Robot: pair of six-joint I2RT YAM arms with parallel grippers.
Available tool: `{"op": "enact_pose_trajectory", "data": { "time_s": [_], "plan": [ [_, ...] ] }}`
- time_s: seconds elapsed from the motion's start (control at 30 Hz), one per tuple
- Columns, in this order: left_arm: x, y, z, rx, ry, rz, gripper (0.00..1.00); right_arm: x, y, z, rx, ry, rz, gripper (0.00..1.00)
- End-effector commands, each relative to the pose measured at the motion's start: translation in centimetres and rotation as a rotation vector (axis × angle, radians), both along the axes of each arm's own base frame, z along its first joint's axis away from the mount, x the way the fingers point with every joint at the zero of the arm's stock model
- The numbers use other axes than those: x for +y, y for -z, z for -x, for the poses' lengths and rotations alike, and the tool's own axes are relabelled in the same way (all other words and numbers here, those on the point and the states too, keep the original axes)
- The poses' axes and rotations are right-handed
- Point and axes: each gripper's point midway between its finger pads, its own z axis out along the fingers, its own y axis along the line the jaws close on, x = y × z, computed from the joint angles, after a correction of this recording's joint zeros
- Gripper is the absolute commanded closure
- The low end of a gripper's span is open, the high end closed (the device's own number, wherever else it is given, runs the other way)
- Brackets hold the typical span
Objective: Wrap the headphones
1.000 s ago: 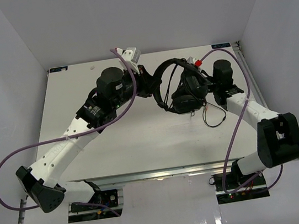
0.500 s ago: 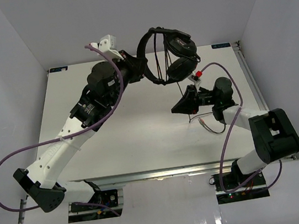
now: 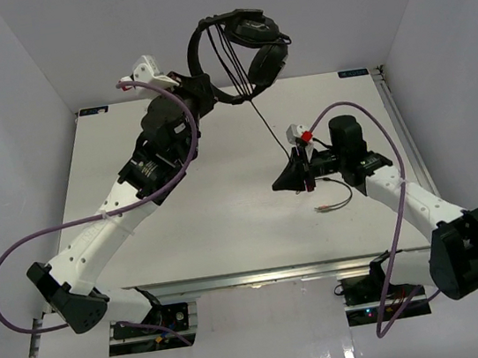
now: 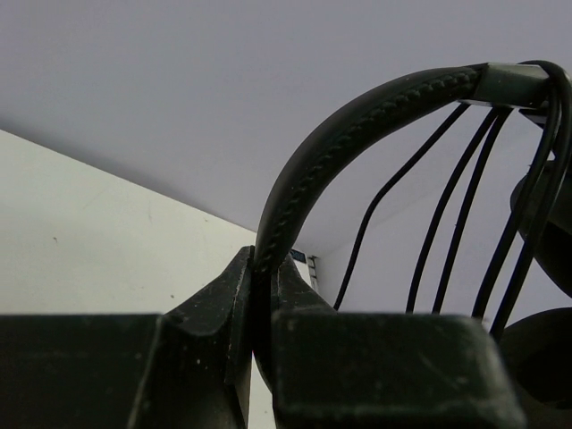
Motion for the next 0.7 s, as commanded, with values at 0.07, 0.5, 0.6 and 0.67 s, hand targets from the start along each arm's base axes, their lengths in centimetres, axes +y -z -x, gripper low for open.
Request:
{"op": "enact_pose_trajectory", "data": {
  "time_s": [0.07,0.5,0.6,0.67],
  "plan": [
    [2.1,-0.1,-1.1,0.006,-0.148,0.066,1.0,-3.4,0.7,-0.8,-0.383,-0.048,0.428,0.92],
    [3.2,7.7,-2.7,0.155,-0.183,-0.139,1.0,-3.5,-10.6,-0.2,-0.915,0.056,0.608,0.92],
    [2.9,10.4,-2.8,0.202,-0.176,-0.193,1.0,-2.8,-13.0,0.2,-0.97,0.079,0.591,0.92],
    [2.8,12.2,-2.9,0.232,-0.167,-0.218,1.0,-2.3,-14.1,0.4,-0.998,0.09,0.59,0.92]
  ]
}}
